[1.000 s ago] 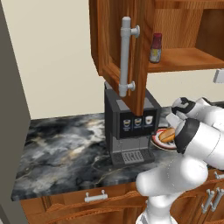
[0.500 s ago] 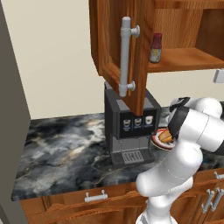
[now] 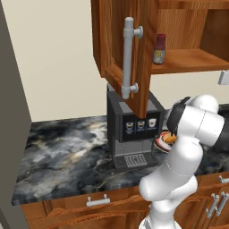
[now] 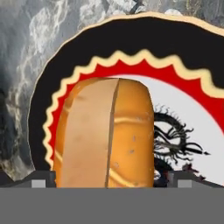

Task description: Move the hot dog bun to the plate on the dining table and place the condiment next to that plate. Then navigate to the fridge and take the sausage and place it on the plate as well.

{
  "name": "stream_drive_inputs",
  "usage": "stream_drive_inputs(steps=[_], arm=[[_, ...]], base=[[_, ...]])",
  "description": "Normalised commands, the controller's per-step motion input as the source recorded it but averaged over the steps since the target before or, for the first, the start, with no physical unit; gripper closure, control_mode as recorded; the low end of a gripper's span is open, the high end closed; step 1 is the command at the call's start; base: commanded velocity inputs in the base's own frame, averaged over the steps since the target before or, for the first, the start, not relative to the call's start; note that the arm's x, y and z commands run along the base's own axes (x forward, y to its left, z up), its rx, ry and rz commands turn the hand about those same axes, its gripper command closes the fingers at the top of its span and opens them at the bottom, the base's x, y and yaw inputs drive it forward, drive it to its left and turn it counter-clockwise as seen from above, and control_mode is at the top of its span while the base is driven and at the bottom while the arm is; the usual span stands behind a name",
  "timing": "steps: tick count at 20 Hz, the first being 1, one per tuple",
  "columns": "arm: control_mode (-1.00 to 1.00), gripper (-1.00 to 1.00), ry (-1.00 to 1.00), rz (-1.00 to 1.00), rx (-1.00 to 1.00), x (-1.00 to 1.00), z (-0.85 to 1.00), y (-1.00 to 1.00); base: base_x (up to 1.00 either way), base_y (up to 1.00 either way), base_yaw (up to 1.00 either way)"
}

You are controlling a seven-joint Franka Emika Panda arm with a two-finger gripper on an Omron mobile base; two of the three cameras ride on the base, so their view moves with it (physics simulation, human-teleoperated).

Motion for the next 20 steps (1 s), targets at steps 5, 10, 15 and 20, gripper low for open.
stream_drive_inputs(steps=[5, 10, 15, 20], arm=[[-1.0, -1.0, -0.03, -0.01, 0.0, 0.0, -0.36, 0.0], [-1.0, 1.0, -0.03, 0.0, 0.0, 0.0, -0.27, 0.0], [-1.0, 1.0, 0.0, 0.0, 0.0, -0.02, -0.1, 0.0], [-1.0, 1.0, -0.04, 0.0, 0.0, -0.36, 0.07, -0.03]], base=[[0.0, 0.0, 0.0], [0.0, 0.0, 0.0], [0.0, 0.0, 0.0], [0.0, 0.0, 0.0]])
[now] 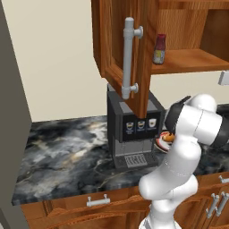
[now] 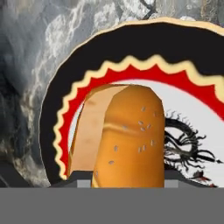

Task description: Move the hot dog bun to the plate on the dining table and place the condiment next to that plate. Then navigate to the fridge and take the sausage and place it on the plate as well.

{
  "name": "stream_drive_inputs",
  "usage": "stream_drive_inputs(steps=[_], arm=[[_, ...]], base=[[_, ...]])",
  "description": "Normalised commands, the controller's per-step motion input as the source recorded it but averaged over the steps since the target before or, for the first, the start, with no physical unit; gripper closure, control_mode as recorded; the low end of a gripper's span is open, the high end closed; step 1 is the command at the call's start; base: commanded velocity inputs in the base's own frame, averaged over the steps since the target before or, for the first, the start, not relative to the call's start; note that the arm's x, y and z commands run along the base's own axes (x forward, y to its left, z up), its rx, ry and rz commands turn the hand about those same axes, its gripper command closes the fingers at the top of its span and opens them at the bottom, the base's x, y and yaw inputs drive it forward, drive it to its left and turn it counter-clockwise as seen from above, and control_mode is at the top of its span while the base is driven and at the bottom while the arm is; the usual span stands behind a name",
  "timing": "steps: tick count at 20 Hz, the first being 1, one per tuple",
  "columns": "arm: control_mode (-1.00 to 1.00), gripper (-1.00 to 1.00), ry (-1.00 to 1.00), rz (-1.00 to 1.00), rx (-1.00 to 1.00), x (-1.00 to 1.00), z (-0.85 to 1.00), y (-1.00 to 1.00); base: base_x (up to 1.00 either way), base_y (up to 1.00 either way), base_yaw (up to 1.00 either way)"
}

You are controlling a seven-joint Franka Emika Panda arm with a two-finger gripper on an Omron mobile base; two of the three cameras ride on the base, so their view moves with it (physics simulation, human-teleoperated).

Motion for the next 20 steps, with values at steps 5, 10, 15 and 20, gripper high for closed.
stream_drive_inputs(steps=[5, 10, 15, 20], arm=[[-1.0, 1.0, -0.13, 0.05, -0.02, -0.78, 0.57, 0.0], [-1.0, 1.0, -0.23, 0.09, -0.07, -0.94, 0.77, 0.0], [-1.0, 1.0, -0.27, 0.12, -0.1, -0.91, 0.78, 0.03], [-1.0, 1.0, -0.12, 0.09, -0.15, -0.7, 0.97, 0.19]], base=[[0.0, 0.0, 0.0], [0.0, 0.0, 0.0], [0.0, 0.0, 0.0], [0.0, 0.0, 0.0]])
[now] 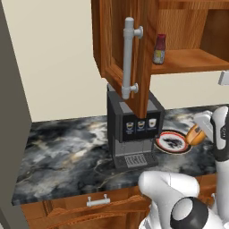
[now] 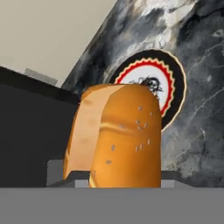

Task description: Move the hot dog bun to the plate on the dining table and place the condiment next to that plate. Then navigate to the fridge and take the sausage and place it on the plate as well.

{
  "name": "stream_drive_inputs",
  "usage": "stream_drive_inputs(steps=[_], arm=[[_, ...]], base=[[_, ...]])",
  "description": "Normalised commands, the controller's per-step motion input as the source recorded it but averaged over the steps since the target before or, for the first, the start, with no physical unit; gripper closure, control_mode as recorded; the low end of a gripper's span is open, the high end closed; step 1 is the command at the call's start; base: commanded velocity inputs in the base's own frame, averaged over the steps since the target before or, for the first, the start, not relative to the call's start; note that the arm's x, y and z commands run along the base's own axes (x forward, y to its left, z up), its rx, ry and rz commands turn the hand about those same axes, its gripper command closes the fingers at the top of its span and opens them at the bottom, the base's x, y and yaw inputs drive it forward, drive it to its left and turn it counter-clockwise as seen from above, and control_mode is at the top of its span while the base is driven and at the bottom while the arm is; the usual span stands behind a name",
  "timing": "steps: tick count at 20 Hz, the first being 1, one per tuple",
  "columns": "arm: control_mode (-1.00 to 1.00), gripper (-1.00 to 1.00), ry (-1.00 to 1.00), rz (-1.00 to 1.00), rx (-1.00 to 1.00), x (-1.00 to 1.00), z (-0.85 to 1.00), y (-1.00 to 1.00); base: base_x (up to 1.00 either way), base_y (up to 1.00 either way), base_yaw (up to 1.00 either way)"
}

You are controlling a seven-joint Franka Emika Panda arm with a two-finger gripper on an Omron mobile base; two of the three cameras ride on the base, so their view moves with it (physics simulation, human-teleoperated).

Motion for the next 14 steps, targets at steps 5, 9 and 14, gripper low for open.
stream_drive_inputs(steps=[5, 9, 14], arm=[[-1.0, 1.0, -0.02, 0.09, -0.12, -0.63, 0.99, 0.27], [-1.0, 1.0, 0.01, 0.06, -0.04, -0.48, 0.72, 0.11], [1.0, 1.0, 0.02, 0.0, 0.0, -0.36, 0.14, 0.08]], base=[[0.0, 0.0, 0.0], [0.0, 0.0, 0.0], [-0.16, 0.08, 0.0]])
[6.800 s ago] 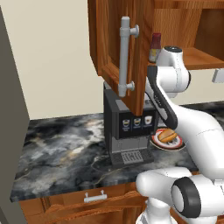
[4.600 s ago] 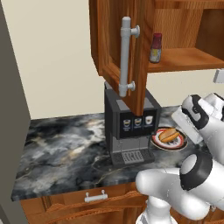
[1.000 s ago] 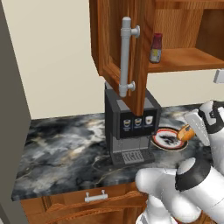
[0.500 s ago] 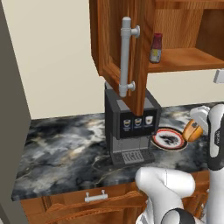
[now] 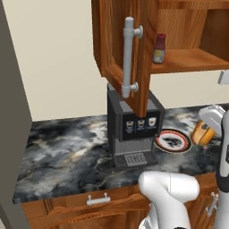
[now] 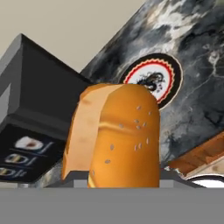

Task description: Move the hot dog bun to the plate on the dining table and place the condiment next to that plate. Then navigate to the fridge and take the sausage and place it on the plate as well.

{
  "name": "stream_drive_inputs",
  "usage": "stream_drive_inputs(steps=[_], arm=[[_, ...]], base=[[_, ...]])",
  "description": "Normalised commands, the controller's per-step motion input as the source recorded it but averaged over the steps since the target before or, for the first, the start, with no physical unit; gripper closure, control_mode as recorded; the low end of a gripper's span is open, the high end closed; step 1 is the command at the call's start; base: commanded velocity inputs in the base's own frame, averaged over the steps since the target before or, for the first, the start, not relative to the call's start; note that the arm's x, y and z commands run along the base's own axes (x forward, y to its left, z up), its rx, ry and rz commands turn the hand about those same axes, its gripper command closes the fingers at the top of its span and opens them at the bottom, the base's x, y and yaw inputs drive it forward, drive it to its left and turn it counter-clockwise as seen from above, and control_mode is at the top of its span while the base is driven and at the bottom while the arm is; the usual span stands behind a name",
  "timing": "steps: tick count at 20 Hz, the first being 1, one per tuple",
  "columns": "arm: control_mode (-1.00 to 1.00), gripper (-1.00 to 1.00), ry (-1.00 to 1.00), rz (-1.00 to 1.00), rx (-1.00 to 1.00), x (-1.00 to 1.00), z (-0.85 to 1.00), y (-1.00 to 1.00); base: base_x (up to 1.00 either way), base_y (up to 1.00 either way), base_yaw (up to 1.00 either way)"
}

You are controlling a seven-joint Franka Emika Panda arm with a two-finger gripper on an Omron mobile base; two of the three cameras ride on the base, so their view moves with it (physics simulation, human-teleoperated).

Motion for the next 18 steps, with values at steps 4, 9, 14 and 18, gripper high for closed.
stream_drive_inputs(steps=[4, 9, 14, 18], arm=[[1.0, 1.0, 0.0, 0.0, 0.0, 0.0, 0.0, 0.0], [1.0, 1.0, 0.0, 0.0, 0.0, 0.0, 0.0, 0.0], [1.0, 1.0, 0.0, 0.0, 0.0, 0.0, 0.0, 0.0], [1.0, 1.0, 0.0, 0.0, 0.0, 0.0, 0.0, 0.0]], base=[[-1.0, 0.22, 0.11], [-0.9, 0.51, 0.62], [-0.43, 0.08, 0.83], [-0.29, 0.01, 0.84]])
